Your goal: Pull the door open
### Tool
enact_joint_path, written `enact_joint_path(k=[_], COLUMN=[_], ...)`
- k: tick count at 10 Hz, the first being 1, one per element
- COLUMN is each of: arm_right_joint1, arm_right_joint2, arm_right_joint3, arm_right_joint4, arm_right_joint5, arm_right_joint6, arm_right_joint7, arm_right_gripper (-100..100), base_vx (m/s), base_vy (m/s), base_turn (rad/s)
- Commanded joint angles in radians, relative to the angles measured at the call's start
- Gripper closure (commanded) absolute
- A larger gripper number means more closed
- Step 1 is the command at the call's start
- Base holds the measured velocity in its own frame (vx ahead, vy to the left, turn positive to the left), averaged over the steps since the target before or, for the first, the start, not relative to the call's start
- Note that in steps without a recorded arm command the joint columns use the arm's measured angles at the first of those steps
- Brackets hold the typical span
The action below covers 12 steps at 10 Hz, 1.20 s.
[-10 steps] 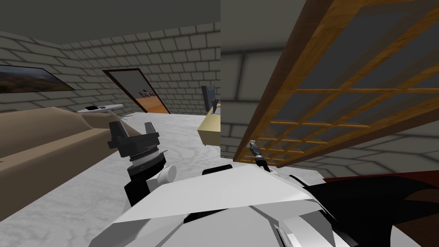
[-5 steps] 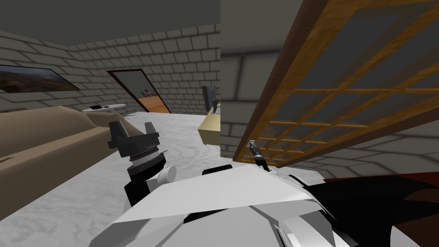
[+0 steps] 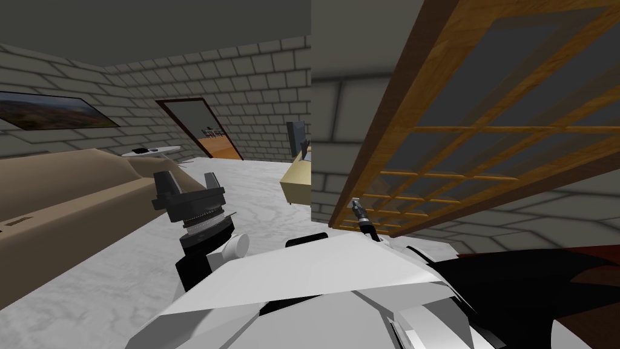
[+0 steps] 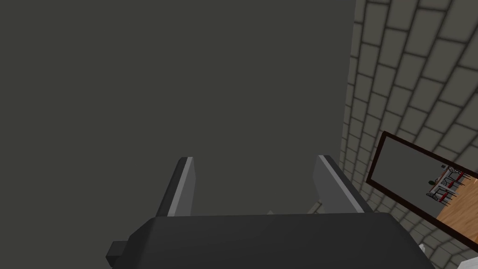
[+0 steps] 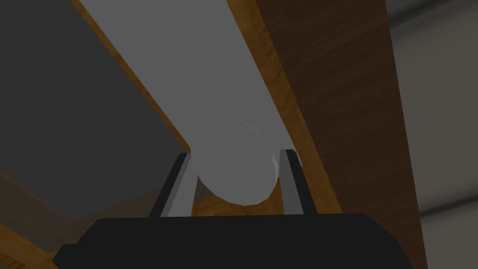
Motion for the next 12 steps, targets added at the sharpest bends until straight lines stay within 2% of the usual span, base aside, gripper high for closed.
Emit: enact_joint_path(k=[1,5,6,10,11,12], arm_right_joint1=[0.003,-0.003,-0.003,-0.009,-0.009,-0.011], arm_right_joint2=[0.004,0.013,0.013,0.022,0.022,0.025], arm_right_joint3=[0.0,-0.008,-0.008,-0.017,-0.017,-0.02], arm_right_joint4=[-0.005,-0.007,-0.007,-0.01,-0.01,-0.011], arm_right_joint5=[0.0,0.001,0.001,0.002,0.002,0.002], arm_right_joint6=[0.005,0.012,0.012,0.02,0.02,0.022], arm_right_joint7=[-0.03,-0.142,-0.146,-0.257,-0.264,-0.303], arm_right_gripper=[100,100,100,100,100,100], base_vx=[-0.027,-0.037,-0.026,-0.035,-0.028,-0.036], base_vy=[-0.012,-0.013,-0.011,-0.015,-0.011,-0.015], base_turn=[0.015,0.027,0.009,0.029,0.017,0.024])
